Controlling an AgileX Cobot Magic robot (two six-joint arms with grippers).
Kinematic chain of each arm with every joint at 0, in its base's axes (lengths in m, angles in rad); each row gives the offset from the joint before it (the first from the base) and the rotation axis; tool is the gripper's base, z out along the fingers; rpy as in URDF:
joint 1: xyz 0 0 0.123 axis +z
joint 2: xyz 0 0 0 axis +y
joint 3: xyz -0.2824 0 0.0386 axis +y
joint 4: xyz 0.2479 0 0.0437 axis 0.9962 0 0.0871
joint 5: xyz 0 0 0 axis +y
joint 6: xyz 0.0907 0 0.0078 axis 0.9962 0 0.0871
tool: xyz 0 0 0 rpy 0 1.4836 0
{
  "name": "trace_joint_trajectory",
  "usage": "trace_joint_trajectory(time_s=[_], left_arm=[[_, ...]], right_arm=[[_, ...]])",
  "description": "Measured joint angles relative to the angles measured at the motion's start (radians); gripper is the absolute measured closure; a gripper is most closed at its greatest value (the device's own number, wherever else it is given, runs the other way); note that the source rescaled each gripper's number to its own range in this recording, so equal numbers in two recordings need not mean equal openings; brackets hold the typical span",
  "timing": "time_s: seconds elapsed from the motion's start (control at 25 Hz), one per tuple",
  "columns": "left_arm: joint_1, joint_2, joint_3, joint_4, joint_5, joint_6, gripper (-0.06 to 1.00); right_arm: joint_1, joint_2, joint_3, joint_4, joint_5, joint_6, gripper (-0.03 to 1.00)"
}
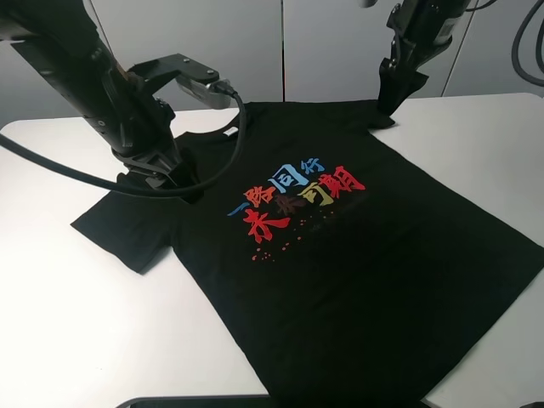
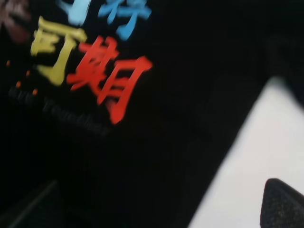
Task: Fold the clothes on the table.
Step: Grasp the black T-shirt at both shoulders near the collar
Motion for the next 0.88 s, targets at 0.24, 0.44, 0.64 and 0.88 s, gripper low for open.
trace_joint_trajectory(time_s=[0.24,0.44,0.64,0.88], left_arm=[[-0.114,0.099,-0.001,0.011,0.014,-0.076,0.05],[-0.153,0.181,-0.001,0.022,0.014,-0.132,0.05],[-0.159,0.228,-0.007,0.09,0.014,-0.166,0.05],[-0.159,0.237,-0.008,0.116,-0.019,-0.174,0.05]], right_arm=[[0.002,0.007,0.036,0.023,0.002,0.014,0.08],[0.002,0.007,0.036,0.077,0.0,0.014,0.07],[0.002,0.007,0.036,0.094,0.0,0.014,0.07],[0.002,0.007,0.036,0.104,0.0,0.014,0.07]])
